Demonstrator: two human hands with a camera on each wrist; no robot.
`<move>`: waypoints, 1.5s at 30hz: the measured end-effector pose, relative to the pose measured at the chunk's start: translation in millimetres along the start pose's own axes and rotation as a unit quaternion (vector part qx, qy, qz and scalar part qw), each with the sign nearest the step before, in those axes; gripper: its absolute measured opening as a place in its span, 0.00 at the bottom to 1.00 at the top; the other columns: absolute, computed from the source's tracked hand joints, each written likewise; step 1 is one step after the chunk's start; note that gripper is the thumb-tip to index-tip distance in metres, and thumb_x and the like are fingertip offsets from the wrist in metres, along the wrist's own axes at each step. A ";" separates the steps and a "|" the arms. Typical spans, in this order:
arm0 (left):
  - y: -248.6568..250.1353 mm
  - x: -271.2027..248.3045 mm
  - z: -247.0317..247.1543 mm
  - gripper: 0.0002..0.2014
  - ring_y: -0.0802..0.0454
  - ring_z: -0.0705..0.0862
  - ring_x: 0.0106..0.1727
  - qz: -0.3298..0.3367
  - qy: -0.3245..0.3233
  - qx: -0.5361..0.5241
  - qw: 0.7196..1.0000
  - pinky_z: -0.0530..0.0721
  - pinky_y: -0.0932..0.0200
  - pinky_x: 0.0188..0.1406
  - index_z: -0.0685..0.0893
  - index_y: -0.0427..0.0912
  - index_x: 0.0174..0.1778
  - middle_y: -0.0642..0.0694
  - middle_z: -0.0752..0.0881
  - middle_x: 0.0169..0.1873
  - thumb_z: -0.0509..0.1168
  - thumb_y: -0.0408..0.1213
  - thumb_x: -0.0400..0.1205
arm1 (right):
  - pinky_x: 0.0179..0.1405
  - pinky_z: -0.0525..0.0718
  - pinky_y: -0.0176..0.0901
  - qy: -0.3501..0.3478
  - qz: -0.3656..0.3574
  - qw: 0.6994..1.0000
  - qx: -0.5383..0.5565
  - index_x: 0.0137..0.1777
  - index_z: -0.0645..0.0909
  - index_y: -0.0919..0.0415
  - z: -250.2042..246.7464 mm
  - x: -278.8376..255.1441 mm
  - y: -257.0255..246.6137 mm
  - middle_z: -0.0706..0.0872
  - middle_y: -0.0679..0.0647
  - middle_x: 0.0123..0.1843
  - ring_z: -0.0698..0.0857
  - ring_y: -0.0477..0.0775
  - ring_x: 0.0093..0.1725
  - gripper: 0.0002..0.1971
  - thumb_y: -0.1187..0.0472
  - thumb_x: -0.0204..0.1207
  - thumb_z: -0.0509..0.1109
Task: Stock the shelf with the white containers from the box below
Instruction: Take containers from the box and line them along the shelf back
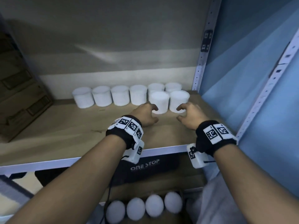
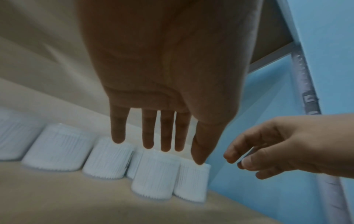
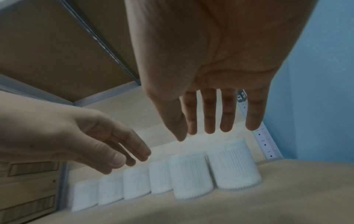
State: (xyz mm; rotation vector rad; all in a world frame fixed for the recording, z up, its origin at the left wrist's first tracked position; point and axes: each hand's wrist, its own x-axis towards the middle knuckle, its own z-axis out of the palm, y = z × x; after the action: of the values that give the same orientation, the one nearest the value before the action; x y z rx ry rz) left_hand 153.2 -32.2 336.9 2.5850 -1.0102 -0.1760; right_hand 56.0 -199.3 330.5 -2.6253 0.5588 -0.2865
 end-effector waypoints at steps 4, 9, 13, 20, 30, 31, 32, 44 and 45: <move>8.0 -37.3 4.5 0.25 0.47 0.76 0.71 0.002 -0.014 0.008 1.000 0.77 0.53 0.68 0.75 0.47 0.73 0.46 0.74 0.73 0.67 0.44 0.79 | 0.71 0.73 0.46 0.003 -0.008 1.000 -0.021 0.65 0.81 0.56 0.4 -36.6 -1.0 0.79 0.58 0.69 0.75 0.58 0.71 0.18 0.59 0.75 0.70; 12.2 -77.5 20.1 0.25 0.48 0.75 0.72 0.009 -0.019 0.017 1.000 0.74 0.55 0.68 0.75 0.45 0.73 0.46 0.74 0.73 0.67 0.44 0.79 | 0.72 0.72 0.45 -0.013 -0.002 1.000 -0.022 0.64 0.81 0.56 12.6 -81.2 5.4 0.78 0.57 0.69 0.73 0.58 0.72 0.17 0.59 0.75 0.70; 10.7 -105.4 41.6 0.23 0.47 0.79 0.67 0.006 -0.034 -0.004 0.999 0.78 0.55 0.66 0.78 0.44 0.69 0.45 0.79 0.69 0.68 0.43 0.78 | 0.71 0.74 0.45 -0.043 -0.009 0.999 -0.025 0.63 0.82 0.57 34.7 -109.0 11.7 0.79 0.57 0.64 0.76 0.59 0.69 0.16 0.59 0.75 0.70; -17.2 -123.0 122.0 0.20 0.45 0.84 0.61 -0.017 -0.167 -0.014 0.986 0.82 0.55 0.60 0.81 0.42 0.64 0.44 0.85 0.60 0.70 0.43 0.77 | 0.65 0.80 0.46 -0.145 0.027 0.989 -0.024 0.61 0.83 0.57 106.1 -126.9 33.6 0.83 0.58 0.62 0.82 0.59 0.62 0.17 0.56 0.73 0.74; -75.5 -117.4 268.1 0.28 0.37 0.78 0.68 -0.093 -0.293 -0.004 0.951 0.81 0.48 0.64 0.70 0.43 0.76 0.38 0.73 0.72 0.68 0.41 0.79 | 0.67 0.80 0.51 -0.308 0.117 0.941 -0.073 0.73 0.72 0.56 229.4 -136.3 96.0 0.74 0.60 0.72 0.79 0.65 0.67 0.26 0.56 0.75 0.70; -79.5 -116.0 280.7 0.28 0.36 0.78 0.67 -0.098 -0.303 -0.003 0.948 0.80 0.48 0.64 0.70 0.43 0.76 0.38 0.71 0.73 0.68 0.41 0.79 | 0.67 0.80 0.52 -0.317 0.119 0.936 -0.091 0.74 0.71 0.55 241.0 -135.5 103.5 0.70 0.60 0.73 0.78 0.66 0.68 0.27 0.55 0.75 0.71; -83.0 -114.1 292.5 0.29 0.36 0.77 0.68 -0.100 -0.311 -0.002 0.945 0.79 0.47 0.65 0.69 0.44 0.76 0.39 0.69 0.73 0.68 0.42 0.79 | 0.68 0.79 0.52 -0.328 0.123 0.931 -0.100 0.75 0.70 0.55 250.3 -133.9 110.5 0.67 0.60 0.75 0.77 0.66 0.68 0.28 0.55 0.74 0.71; -99.3 -97.7 385.7 0.42 0.33 0.62 0.77 -0.117 -0.320 0.026 0.940 0.72 0.37 0.70 0.58 0.51 0.81 0.42 0.58 0.79 0.72 0.50 0.73 | 0.76 0.68 0.63 -0.380 0.136 0.905 -0.135 0.82 0.56 0.46 341.2 -127.4 163.6 0.51 0.61 0.83 0.58 0.69 0.81 0.42 0.48 0.70 0.72; -99.4 -97.8 390.9 0.44 0.33 0.63 0.76 -0.107 -0.319 0.043 0.941 0.73 0.37 0.69 0.58 0.52 0.80 0.42 0.58 0.79 0.72 0.52 0.71 | 0.76 0.67 0.63 -0.367 0.126 0.910 -0.145 0.82 0.57 0.47 344.2 -128.0 163.8 0.52 0.62 0.83 0.58 0.70 0.81 0.42 0.49 0.70 0.73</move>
State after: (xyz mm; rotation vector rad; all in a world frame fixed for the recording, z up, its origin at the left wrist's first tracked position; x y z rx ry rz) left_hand 49.2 -9.3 -64.2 2.7687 -0.9302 -1.1081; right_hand -16.0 -150.3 -62.0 -2.6110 0.6832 0.8928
